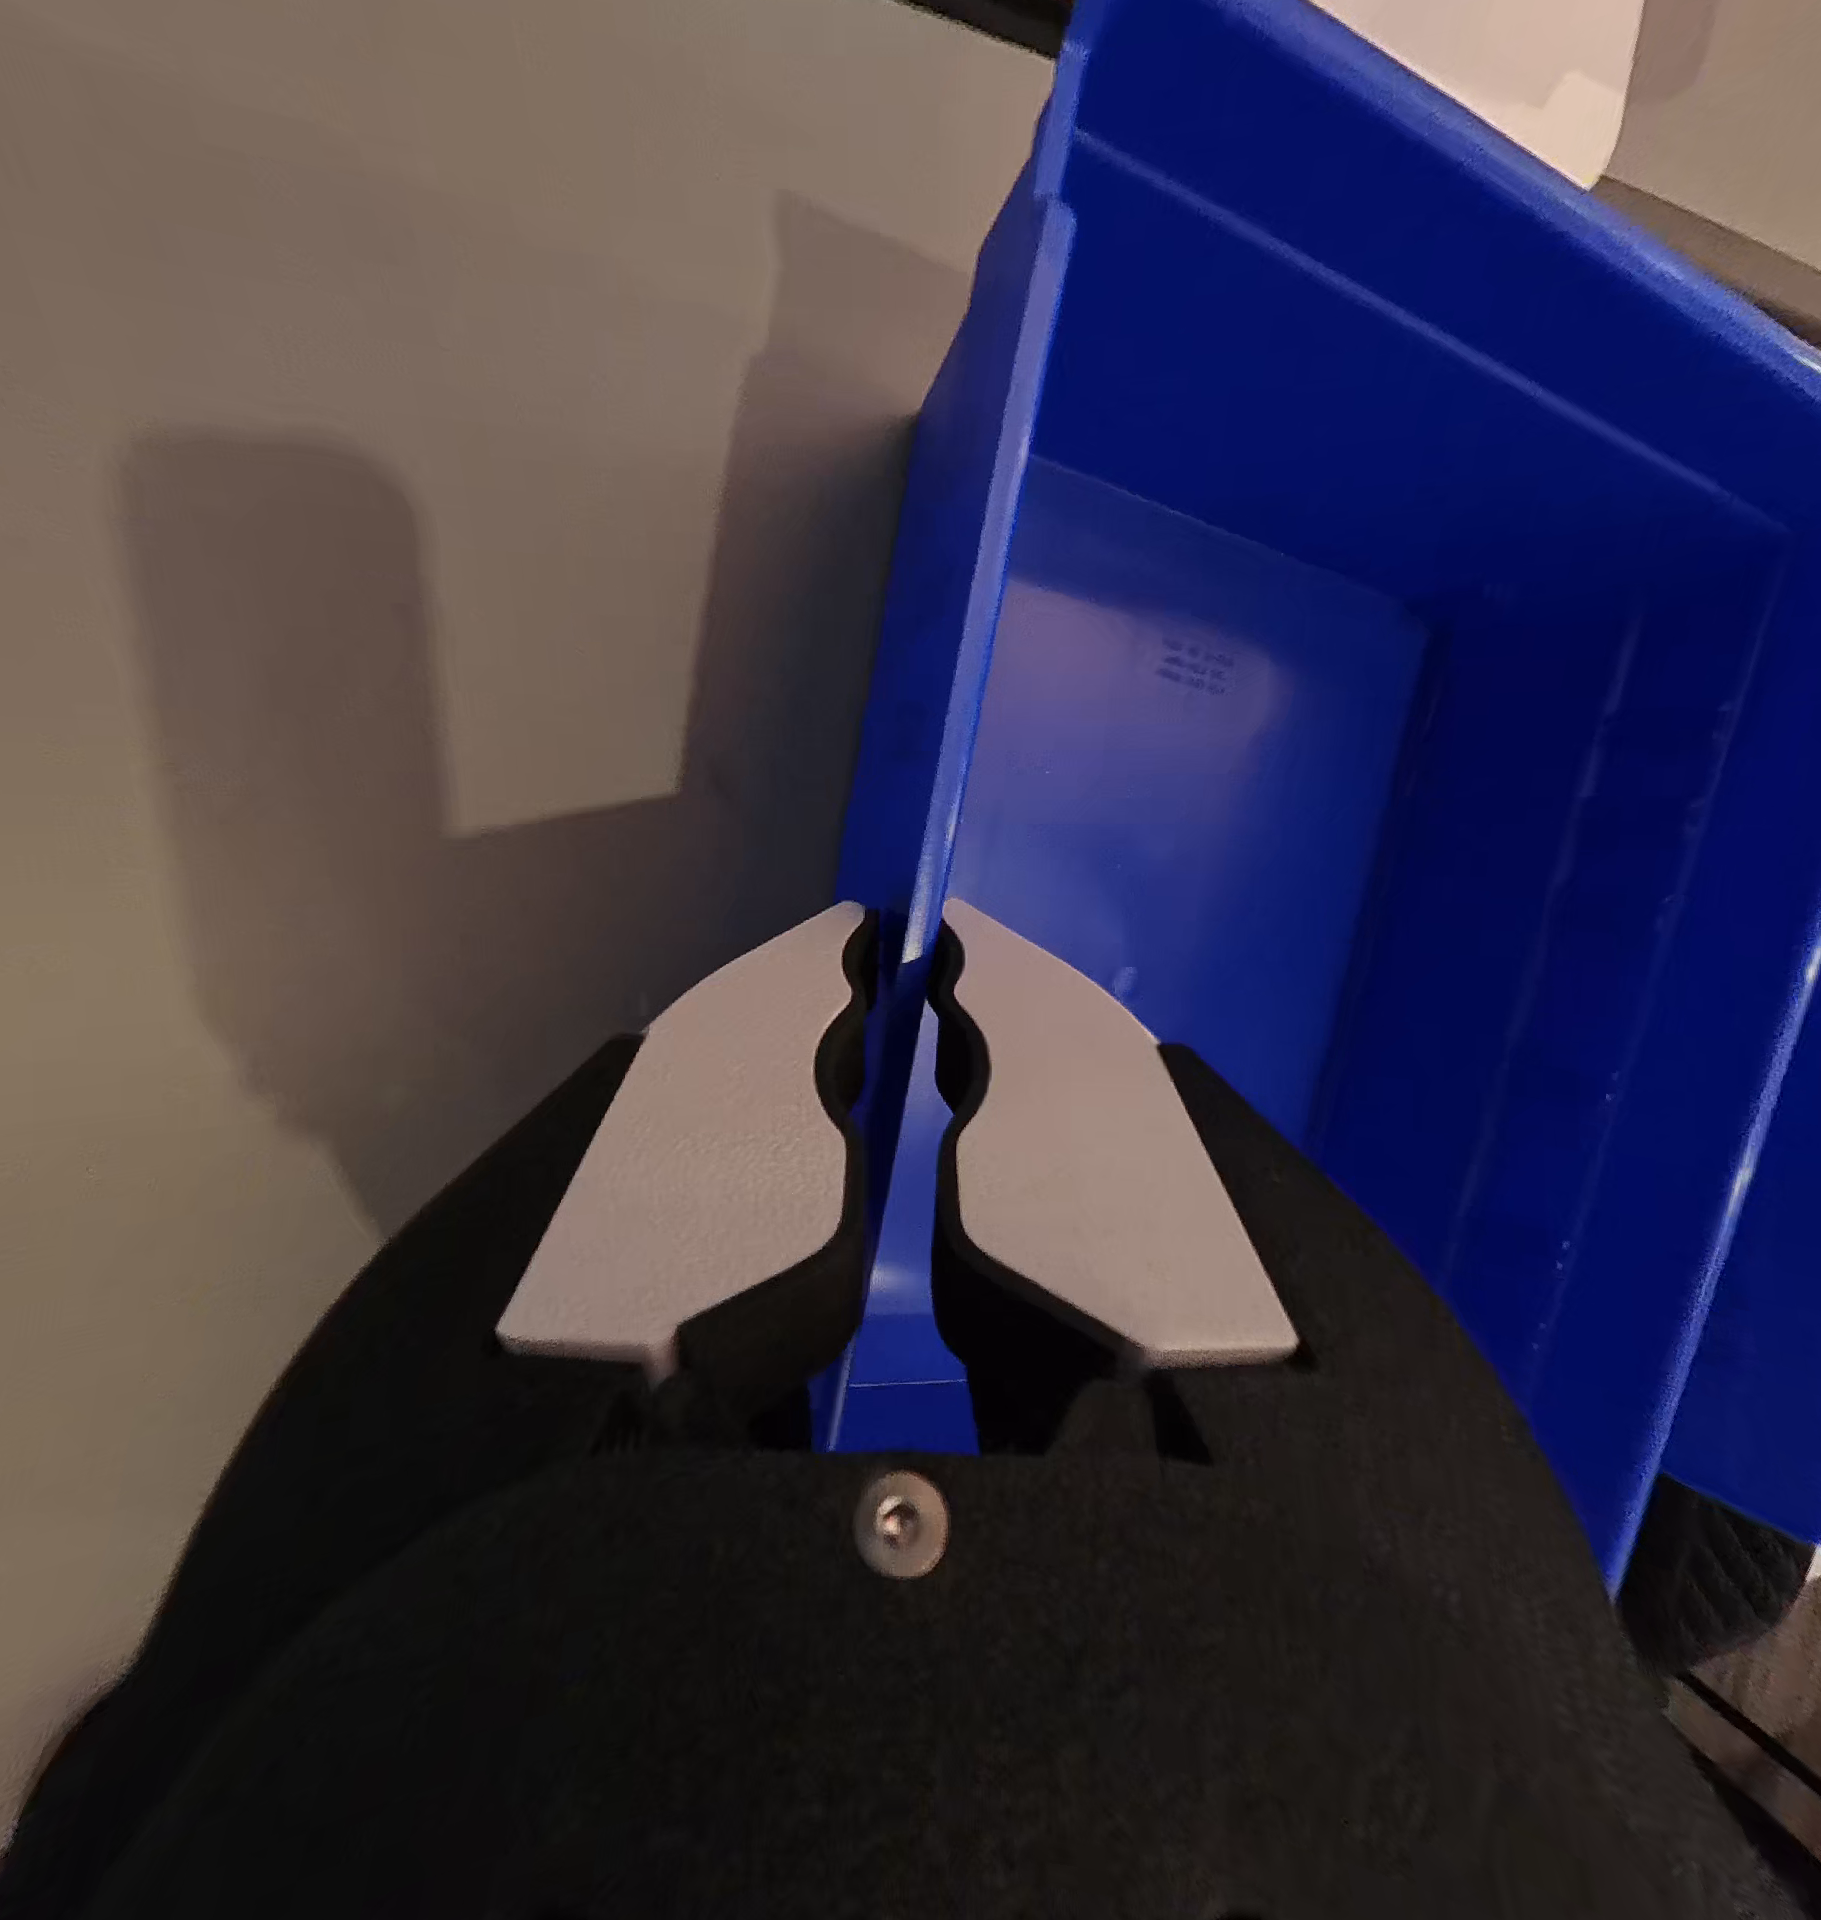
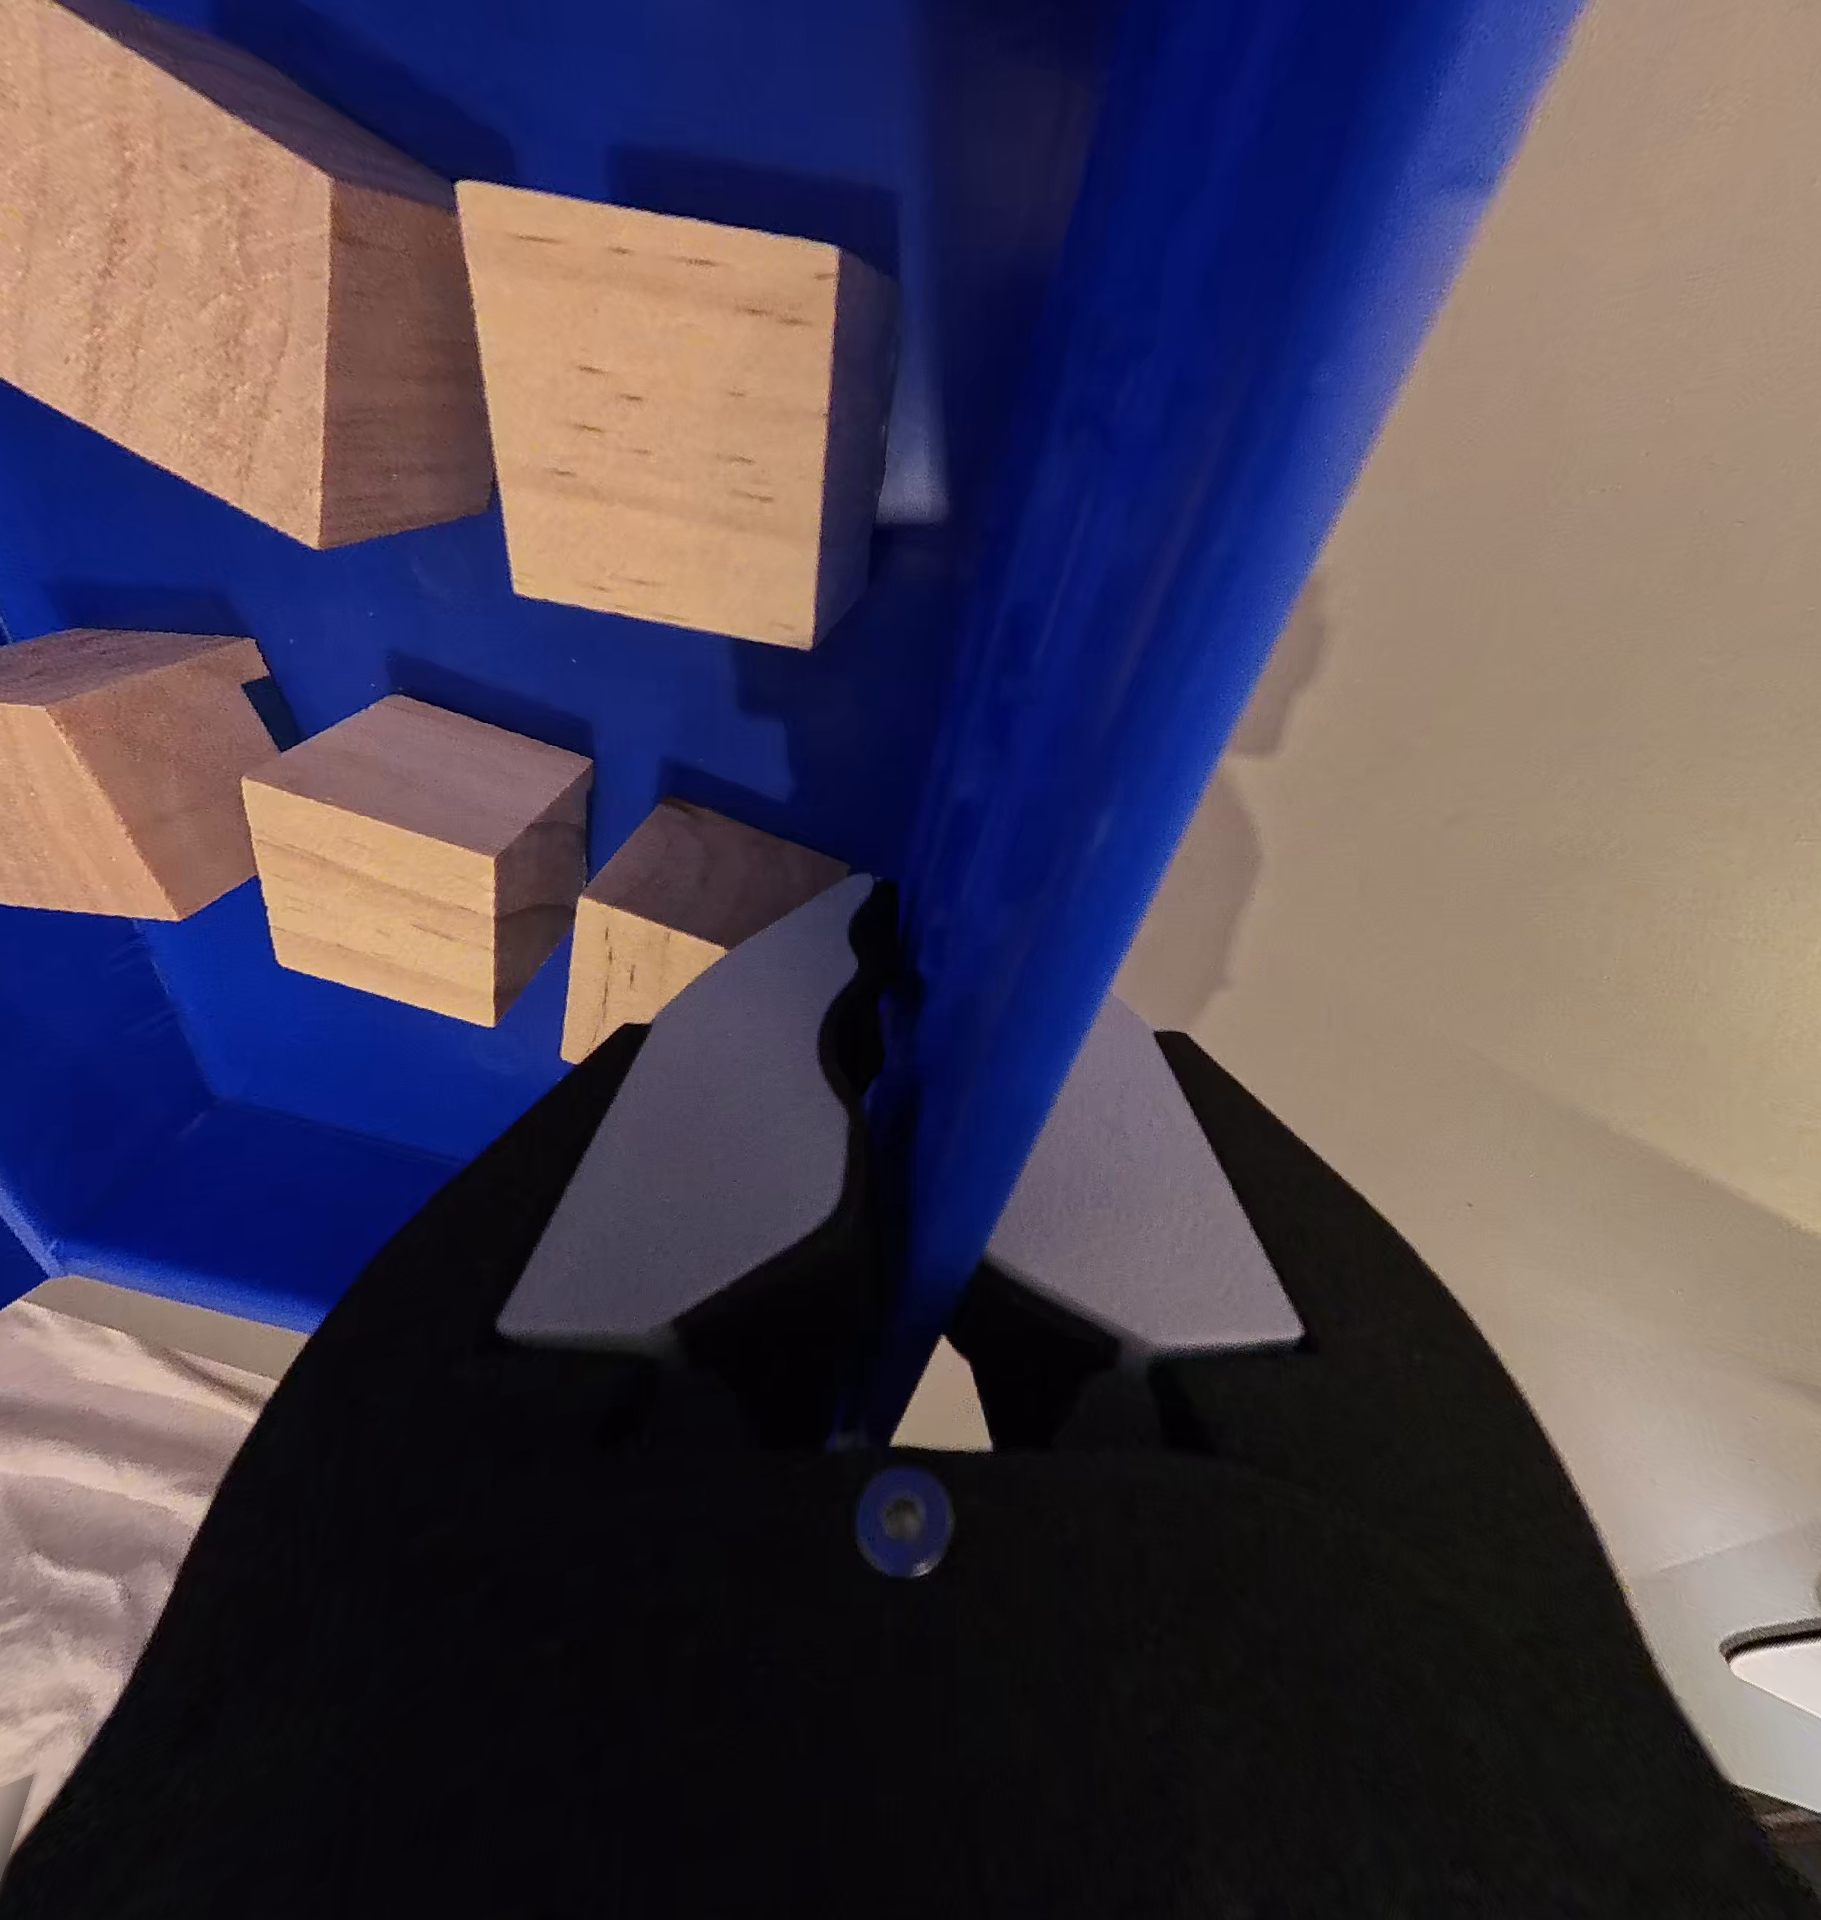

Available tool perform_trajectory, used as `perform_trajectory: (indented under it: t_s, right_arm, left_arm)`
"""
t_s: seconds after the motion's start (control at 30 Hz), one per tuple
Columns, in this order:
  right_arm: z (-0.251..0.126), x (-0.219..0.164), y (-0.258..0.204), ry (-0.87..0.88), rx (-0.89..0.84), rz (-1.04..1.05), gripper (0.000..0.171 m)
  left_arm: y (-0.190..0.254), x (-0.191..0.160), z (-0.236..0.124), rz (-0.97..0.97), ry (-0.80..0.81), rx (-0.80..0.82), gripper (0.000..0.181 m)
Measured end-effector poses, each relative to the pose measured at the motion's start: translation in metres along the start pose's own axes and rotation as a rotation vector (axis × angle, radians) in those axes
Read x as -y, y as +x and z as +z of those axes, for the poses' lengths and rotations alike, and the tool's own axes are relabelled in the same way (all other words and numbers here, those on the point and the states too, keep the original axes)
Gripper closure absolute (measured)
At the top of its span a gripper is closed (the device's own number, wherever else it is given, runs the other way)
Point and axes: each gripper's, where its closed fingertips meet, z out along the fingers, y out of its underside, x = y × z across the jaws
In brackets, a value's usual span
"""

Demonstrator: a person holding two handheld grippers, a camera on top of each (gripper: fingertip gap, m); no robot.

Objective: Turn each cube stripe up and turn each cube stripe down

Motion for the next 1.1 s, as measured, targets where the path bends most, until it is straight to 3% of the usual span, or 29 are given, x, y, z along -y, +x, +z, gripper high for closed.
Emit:
perform_trajectory:
  t_s: [0.17, 0.37, 0.7, 0.93, 1.1]
  right_arm:
    - [0.0, 0.0, 0.0, 0.002, -0.003, -0.006, 0.166]
    - [-0.002, 0.0, 0.004, 0.013, 0.001, 0.021, 0.167]
    - [-0.029, -0.022, 0.04, 0.009, 0.004, 0.088, 0.166]
    - [-0.086, -0.04, 0.043, 0.026, 0.03, 0.12, 0.166]
    - [-0.15, -0.02, 0.002, 0.047, -0.041, 0.066, 0.166]
  left_arm:
    - [0.0, 0.004, -0.007, 0.008, 0.034, -0.121, 0.153]
    - [-0.017, 0.013, -0.048, 0.059, 0.174, -0.184, 0.153]
    - [-0.068, -0.024, -0.117, 0.032, 0.277, -0.269, 0.161]
    - [-0.106, -0.041, -0.141, -0.028, 0.357, -0.24, 0.162]
    - [-0.122, -0.05, -0.155, -0.054, 0.404, -0.229, 0.163]
